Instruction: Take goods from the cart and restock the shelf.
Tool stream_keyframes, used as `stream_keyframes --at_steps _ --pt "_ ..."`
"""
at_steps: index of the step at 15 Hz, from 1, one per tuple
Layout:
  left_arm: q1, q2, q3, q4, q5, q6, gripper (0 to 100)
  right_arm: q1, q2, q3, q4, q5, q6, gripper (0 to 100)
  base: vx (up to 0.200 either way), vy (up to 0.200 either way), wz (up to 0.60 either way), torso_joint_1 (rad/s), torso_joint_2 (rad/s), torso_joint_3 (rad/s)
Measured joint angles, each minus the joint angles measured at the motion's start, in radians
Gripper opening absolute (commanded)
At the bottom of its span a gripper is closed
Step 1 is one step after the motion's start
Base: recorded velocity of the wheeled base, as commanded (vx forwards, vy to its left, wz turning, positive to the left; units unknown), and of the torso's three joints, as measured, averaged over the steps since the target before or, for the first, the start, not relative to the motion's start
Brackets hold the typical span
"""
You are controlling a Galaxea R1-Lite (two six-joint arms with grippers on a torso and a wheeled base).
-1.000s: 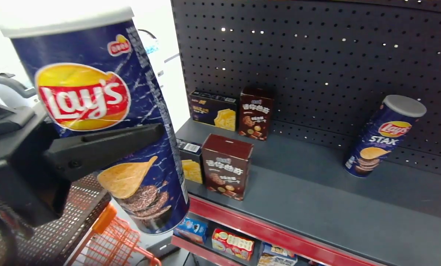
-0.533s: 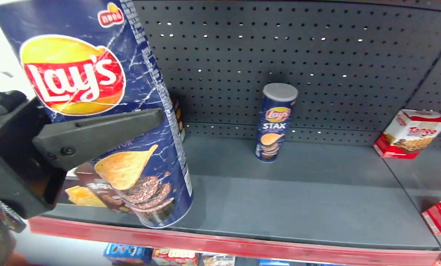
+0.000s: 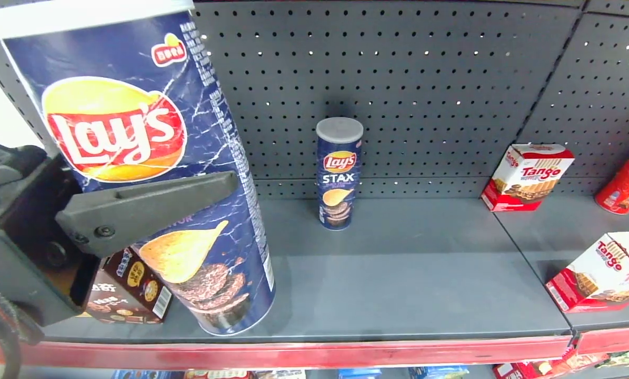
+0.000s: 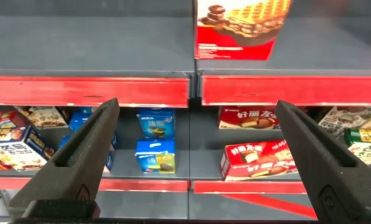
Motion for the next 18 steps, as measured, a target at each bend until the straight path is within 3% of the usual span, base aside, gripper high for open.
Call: stream_keyframes --at_steps 12,15,18 --pt "0.005 0.004 -0.015 0.006 0.026 0.019 0 0.001 0.01 -0.003 0.0 -0.001 0.003 100 0.0 0.0 0.0 0.0 0.0 0.0" --pt "0.006 0.032 -0.018 0.001 0.038 0.02 0 0.015 0.109 -0.114 -0.01 0.021 0.066 100 0.0 0.0 0.0 0.0 0.0 0.0" --pt "0.013 0.07 -0.047 -0.004 0.038 0.021 0 0.066 0.356 -0.266 -0.069 0.099 0.013 100 0.0 0.0 0.0 0.0 0.0 0.0"
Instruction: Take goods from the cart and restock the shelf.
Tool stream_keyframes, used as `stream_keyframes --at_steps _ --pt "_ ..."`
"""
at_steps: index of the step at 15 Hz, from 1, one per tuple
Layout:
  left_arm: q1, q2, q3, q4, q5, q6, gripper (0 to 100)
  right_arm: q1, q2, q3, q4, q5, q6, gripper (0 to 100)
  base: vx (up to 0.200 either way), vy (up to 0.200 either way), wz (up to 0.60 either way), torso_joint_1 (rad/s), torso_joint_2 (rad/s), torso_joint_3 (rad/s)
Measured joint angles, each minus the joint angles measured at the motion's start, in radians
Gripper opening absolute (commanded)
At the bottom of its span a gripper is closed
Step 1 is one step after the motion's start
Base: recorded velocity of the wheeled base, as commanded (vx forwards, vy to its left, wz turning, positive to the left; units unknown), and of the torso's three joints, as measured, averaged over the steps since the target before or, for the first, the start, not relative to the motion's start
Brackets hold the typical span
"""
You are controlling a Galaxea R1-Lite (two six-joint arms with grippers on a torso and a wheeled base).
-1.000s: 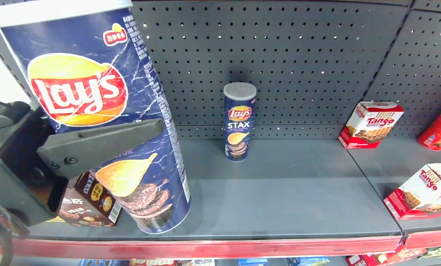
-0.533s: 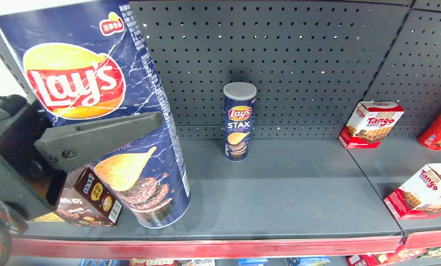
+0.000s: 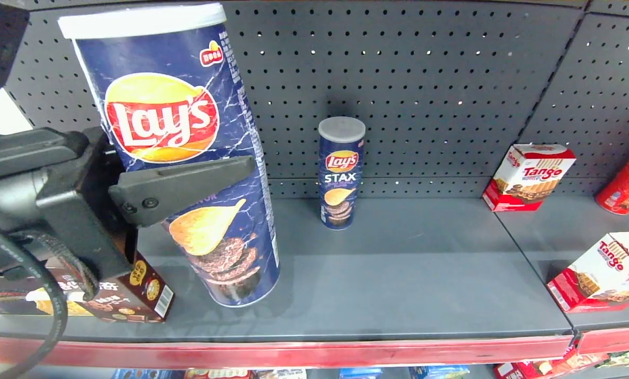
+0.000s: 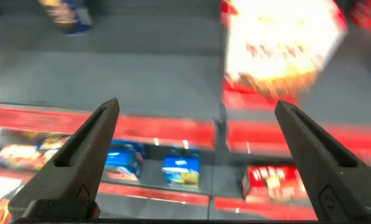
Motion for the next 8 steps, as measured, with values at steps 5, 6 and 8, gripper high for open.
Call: stream_keyframes --at_steps 5,6,8 --pt "0.045 0.018 0.009 -0.001 -0.035 -0.001 0 0.136 0.309 -0.149 -0.055 0.05 -0.13 100 0.0 0.0 0.0 0.0 0.0 0.0" --pt "0.048 0.019 0.013 -0.001 -0.038 -0.001 0 0.149 0.346 -0.157 -0.056 0.05 -0.133 100 0.0 0.0 0.0 0.0 0.0 0.0" --pt "0.051 0.022 0.016 -0.001 -0.039 -0.001 0 0.164 0.422 -0.18 -0.063 0.052 -0.133 100 0.0 0.0 0.0 0.0 0.0 0.0"
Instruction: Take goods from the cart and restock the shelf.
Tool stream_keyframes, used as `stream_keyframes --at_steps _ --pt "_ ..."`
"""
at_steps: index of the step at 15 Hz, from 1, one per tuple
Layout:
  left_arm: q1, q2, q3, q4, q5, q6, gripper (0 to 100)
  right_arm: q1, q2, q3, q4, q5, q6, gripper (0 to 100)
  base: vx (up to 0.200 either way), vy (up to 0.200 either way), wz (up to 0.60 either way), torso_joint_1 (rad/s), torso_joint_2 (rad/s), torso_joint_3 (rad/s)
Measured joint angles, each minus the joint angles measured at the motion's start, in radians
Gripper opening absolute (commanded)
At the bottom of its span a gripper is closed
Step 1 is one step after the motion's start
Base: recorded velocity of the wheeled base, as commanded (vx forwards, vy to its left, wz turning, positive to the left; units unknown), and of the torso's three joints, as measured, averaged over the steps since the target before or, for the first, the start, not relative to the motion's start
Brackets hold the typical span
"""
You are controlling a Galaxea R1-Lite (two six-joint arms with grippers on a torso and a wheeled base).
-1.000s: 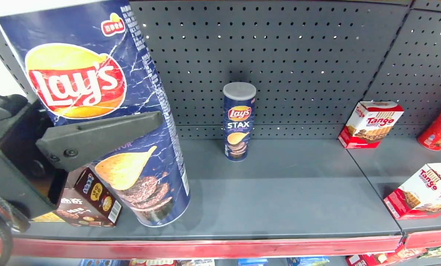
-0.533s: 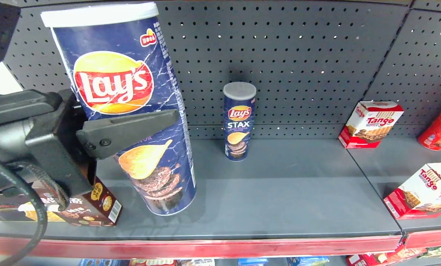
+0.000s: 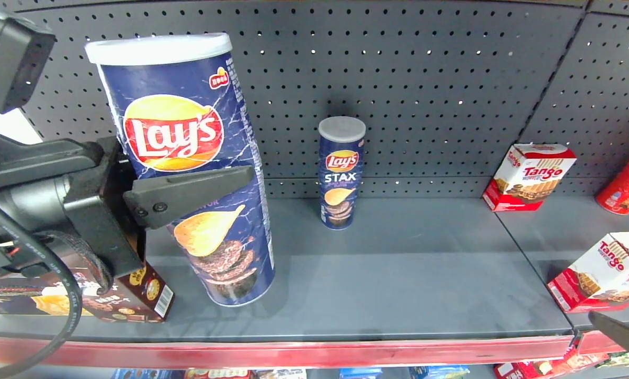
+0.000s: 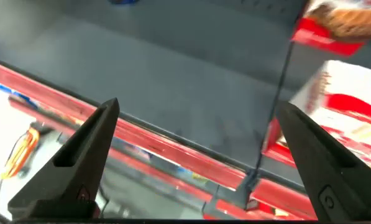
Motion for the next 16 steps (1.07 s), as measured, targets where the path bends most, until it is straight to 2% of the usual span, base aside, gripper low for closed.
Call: stream_keyframes --at_steps 2,6,9,12,15,16 --pt "-0.003 0.007 0.001 0.0 -0.001 0.0 0 0.007 0.069 -0.015 -0.016 0.024 0.002 100 0.0 0.0 0.0 0.0 0.0 0.0" --pt "-0.008 0.02 0.009 -0.001 -0.001 0.0 0 0.046 0.194 -0.056 -0.112 0.179 -0.001 100 0.0 0.0 0.0 0.0 0.0 0.0" --pt "-0.004 0.028 0.026 -0.001 -0.003 0.0 0 0.053 0.337 -0.103 -0.258 0.306 -0.017 100 0.0 0.0 0.0 0.0 0.0 0.0" --pt "-0.003 0.031 0.034 0.0 -0.017 0.0 0 0.064 0.548 -0.263 -0.361 0.417 -0.036 100 0.0 0.0 0.0 0.0 0.0 0.0" --pt "-0.003 0.033 0.031 -0.027 -0.02 -0.003 0 0.067 0.717 -0.401 -0.403 0.675 -0.126 100 0.0 0.0 0.0 0.0 0.0 0.0" --pt "-0.003 0.033 0.031 -0.029 -0.029 -0.003 0 0.059 0.763 -0.437 -0.408 0.733 -0.149 100 0.0 0.0 0.0 0.0 0.0 0.0"
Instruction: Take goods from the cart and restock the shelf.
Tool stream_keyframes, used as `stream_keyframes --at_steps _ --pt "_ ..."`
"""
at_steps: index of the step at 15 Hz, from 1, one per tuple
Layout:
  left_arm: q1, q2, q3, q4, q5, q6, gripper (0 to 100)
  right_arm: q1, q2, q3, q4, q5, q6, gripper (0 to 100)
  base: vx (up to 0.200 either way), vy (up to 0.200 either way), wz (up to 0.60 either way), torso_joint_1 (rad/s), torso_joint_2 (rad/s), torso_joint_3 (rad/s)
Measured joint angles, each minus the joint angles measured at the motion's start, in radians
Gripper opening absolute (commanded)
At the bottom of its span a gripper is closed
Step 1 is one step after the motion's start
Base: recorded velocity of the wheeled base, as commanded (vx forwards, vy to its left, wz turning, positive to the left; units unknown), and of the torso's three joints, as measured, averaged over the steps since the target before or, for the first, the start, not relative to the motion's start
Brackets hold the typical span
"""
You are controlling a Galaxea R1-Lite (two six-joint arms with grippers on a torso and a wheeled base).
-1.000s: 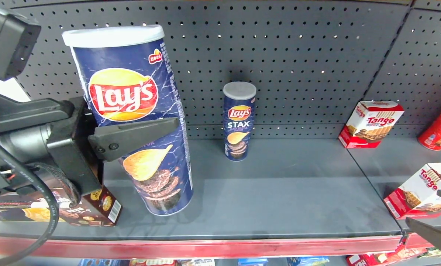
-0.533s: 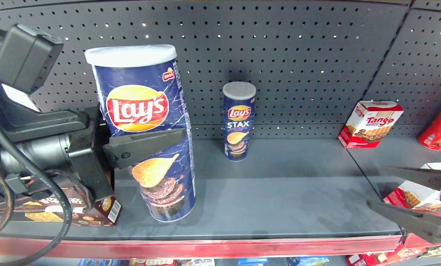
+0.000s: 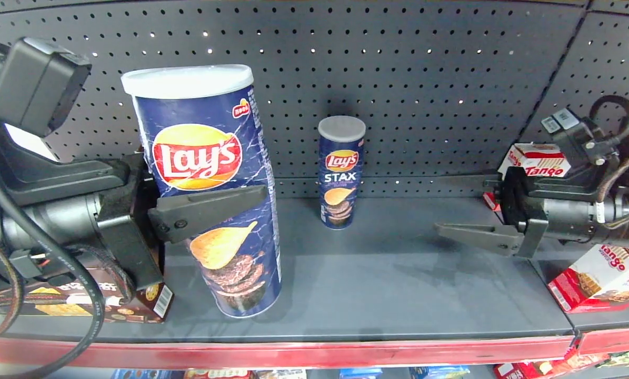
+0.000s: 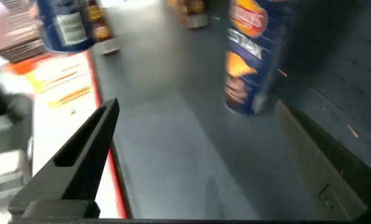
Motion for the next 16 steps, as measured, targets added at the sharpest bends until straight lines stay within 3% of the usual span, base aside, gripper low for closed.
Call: stream_keyframes --at_steps 8,16 --pt "0.011 0.001 -0.002 -0.001 -0.052 -0.011 0 0.016 0.321 -0.414 -0.005 0.092 -0.03 100 0.0 0.0 0.0 0.0 0.0 0.0" --pt "0.021 0.005 -0.002 -0.004 -0.062 -0.023 0 0.046 0.488 -0.569 0.03 0.086 -0.024 100 0.0 0.0 0.0 0.0 0.0 0.0"
